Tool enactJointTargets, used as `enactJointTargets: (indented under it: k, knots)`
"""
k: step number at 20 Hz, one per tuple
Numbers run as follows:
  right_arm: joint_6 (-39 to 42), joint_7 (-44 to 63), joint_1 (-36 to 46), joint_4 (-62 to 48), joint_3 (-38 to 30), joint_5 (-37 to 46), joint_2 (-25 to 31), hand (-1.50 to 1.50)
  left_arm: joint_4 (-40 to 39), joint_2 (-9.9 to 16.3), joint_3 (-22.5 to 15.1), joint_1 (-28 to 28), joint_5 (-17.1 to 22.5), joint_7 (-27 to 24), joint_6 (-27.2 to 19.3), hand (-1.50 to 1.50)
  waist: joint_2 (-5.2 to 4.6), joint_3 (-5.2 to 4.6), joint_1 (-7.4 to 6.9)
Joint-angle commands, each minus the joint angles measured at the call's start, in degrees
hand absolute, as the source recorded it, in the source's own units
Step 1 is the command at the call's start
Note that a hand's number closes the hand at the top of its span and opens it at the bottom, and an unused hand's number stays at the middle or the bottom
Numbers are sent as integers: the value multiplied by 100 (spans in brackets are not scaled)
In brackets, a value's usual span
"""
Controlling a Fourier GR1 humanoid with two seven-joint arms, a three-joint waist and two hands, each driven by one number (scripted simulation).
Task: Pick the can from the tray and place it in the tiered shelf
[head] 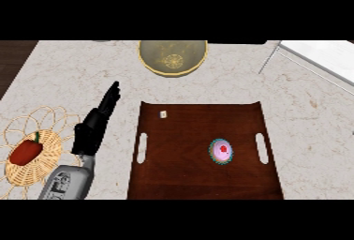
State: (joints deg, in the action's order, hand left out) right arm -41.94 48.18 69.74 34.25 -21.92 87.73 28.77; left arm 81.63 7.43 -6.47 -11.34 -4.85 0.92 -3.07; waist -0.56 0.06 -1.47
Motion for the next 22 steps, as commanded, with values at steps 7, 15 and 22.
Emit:
enactJointTargets:
  k: [7,15,22]
  knots:
    - [-82,351,-228,-929,-328,184,776,150,126,-136,-60,69,-140,117,-120,0,-31,-16,27]
    - [-542,1258,-505,-596,-298,581,558,-150,-15,9,135,162,41,-156,183,0,16,-5,44]
    - [-648,988,-377,160,-480,-3,335,-150,-92,73,292,-22,29,-17,175,0,41,-5,91]
